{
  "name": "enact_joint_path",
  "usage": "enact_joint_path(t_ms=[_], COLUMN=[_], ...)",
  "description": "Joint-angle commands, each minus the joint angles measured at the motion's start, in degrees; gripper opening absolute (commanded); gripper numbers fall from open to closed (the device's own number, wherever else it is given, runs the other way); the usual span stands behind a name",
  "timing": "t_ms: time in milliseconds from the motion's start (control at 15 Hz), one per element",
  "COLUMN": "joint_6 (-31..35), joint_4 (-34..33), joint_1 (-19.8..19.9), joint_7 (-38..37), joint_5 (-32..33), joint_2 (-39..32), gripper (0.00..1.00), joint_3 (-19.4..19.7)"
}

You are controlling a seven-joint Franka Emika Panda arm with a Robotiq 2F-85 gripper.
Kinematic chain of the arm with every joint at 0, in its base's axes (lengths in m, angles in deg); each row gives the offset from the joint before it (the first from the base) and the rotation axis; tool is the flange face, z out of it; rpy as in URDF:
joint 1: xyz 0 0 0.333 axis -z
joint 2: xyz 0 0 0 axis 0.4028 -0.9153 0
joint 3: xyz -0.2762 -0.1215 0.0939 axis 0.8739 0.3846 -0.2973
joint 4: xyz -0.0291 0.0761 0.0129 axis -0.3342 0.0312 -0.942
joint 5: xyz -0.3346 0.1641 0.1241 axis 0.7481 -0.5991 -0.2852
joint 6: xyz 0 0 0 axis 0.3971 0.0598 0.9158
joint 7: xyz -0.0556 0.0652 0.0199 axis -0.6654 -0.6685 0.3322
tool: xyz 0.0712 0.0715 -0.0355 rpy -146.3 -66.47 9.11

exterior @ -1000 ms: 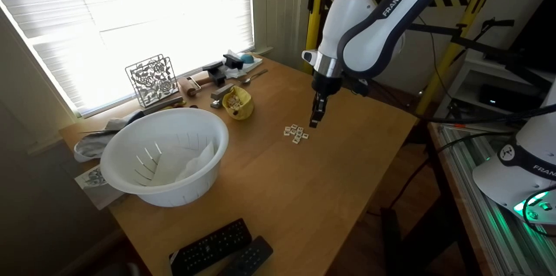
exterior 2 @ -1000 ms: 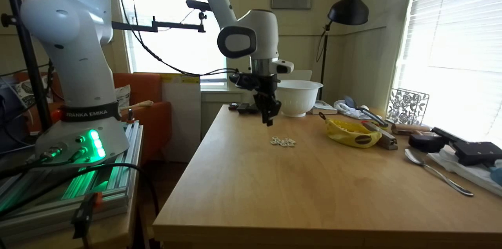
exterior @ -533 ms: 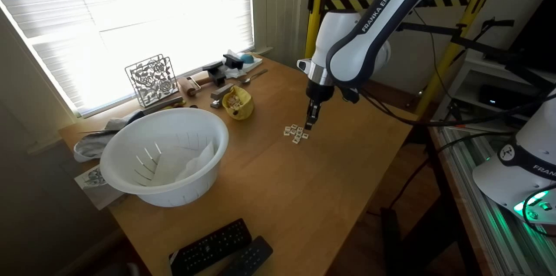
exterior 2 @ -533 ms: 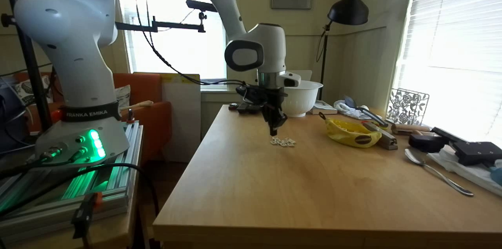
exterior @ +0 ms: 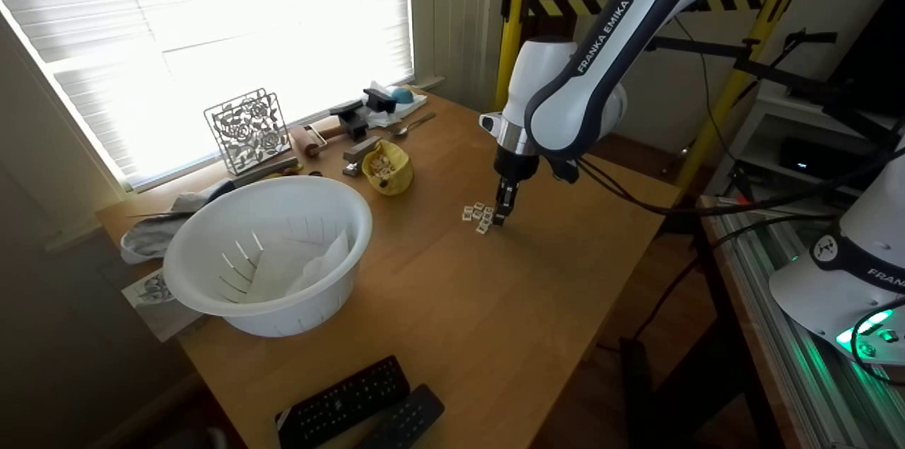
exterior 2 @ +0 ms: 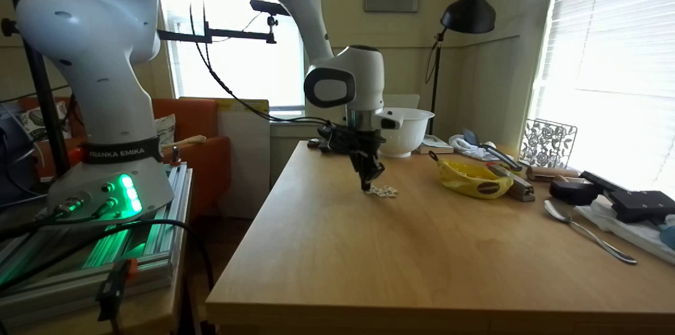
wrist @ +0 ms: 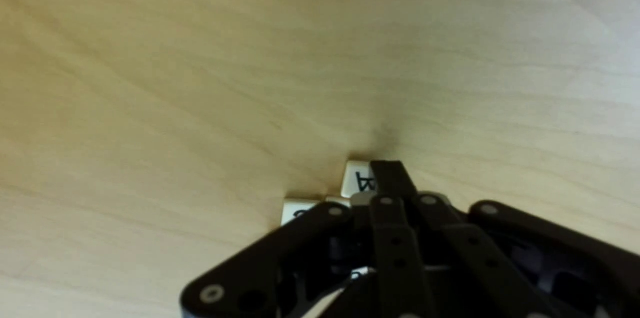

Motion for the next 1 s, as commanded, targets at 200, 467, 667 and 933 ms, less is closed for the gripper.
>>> enact_joint_path(t_ms=[200, 467, 667, 933], joint_6=[0.89, -1.04, -2.48, -2.64], joint_4=[-1.27, -0.88, -0.76, -1.54], joint_1=[3.07, 4.78, 5.54, 5.46], joint_7=[0.15, 0.8, 1.31, 1.88], joint_5=[1.9, 1.04, 0.49, 0.54], joint_2=[-2.24, -1.95, -1.98, -3.05], gripper=[0.0, 0.0, 0.0, 0.0], joint_3=[-2.86, -5.86, -7.92, -9.06])
